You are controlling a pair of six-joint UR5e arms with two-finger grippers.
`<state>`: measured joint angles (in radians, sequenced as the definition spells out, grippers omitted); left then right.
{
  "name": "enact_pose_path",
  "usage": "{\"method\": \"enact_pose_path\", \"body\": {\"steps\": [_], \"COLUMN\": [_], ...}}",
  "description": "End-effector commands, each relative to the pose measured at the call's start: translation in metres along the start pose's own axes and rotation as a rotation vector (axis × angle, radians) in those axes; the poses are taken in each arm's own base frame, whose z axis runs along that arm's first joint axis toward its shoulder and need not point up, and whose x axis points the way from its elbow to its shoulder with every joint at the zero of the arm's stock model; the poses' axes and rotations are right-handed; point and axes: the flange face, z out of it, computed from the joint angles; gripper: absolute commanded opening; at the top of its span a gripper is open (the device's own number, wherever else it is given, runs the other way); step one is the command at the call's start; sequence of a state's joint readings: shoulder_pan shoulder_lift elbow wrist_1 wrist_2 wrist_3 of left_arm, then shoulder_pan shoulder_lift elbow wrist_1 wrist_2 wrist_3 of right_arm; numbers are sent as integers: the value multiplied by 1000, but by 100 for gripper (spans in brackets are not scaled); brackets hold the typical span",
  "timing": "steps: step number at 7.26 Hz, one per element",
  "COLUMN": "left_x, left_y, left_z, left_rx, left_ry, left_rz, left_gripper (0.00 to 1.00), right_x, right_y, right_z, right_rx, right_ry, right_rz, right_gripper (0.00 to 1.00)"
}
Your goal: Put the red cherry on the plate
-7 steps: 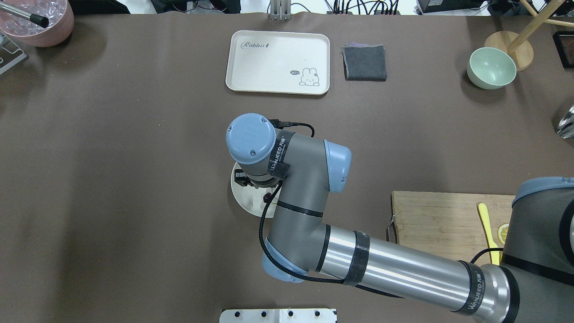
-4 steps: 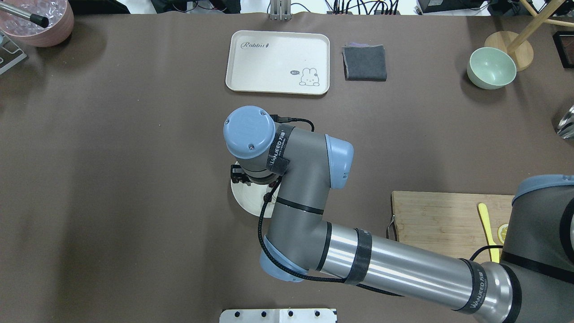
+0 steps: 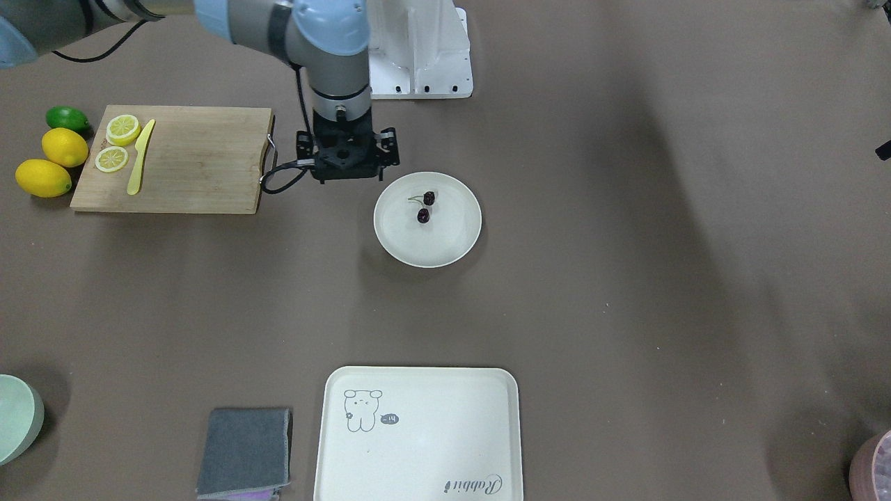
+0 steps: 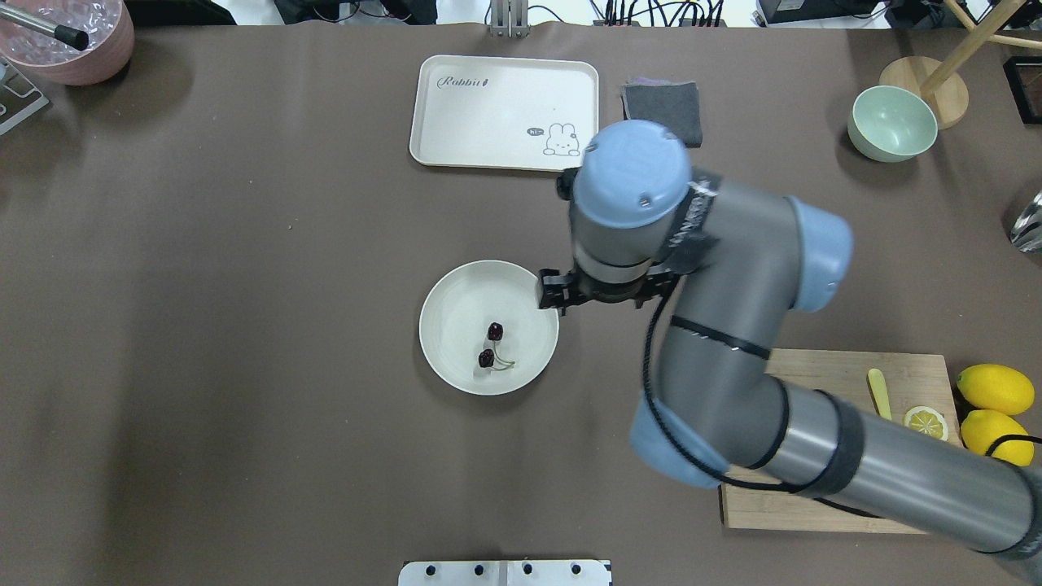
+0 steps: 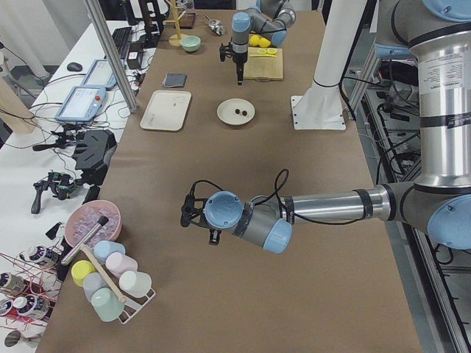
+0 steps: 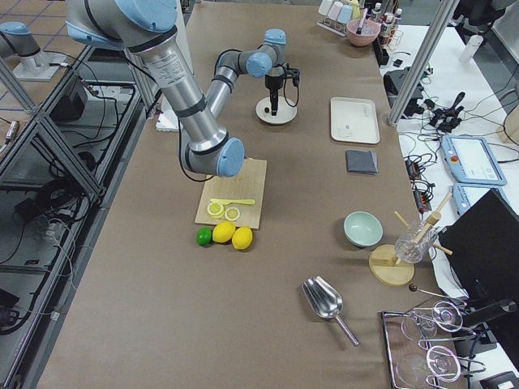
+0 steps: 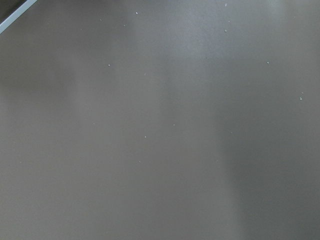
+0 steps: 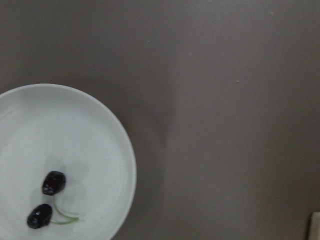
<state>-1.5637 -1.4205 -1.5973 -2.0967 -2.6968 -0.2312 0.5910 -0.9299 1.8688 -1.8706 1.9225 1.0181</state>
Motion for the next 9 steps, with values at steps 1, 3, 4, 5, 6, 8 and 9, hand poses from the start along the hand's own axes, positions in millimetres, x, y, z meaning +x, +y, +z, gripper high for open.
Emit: {"method": "enact_pose_path", "body": {"steps": [1, 3, 4, 5, 6, 8, 9], "left_x": [2, 7, 9, 10, 12, 31, 44], "left_y": [1, -1, -2, -3, -4, -10, -13], "left_z": [5, 13, 16, 16, 17, 24, 26], "left_rx": [-12, -30, -34, -34, -35, -51, -46], "left_ry": [2, 7, 8, 7, 9, 17, -5], "left_rz": [11, 22, 27, 29, 34, 64, 71], "left_gripper": [99, 99, 99, 99, 99, 99, 99], "right_x": [140, 265, 319, 376, 431, 492, 507], "right_y": [-38, -54, -57, -49, -40, 9, 27], "right_z": [-18, -21, -28, -30, -42, -74, -84], "right_rx": [-8, -50, -51, -85, -87, -54, -44], "right_ry": [42, 69, 91, 64, 44, 13, 16], "right_rz": [-99, -174, -197, -239, -271, -244, -211], "right_gripper": [100, 100, 100, 100, 100, 100, 100]}}
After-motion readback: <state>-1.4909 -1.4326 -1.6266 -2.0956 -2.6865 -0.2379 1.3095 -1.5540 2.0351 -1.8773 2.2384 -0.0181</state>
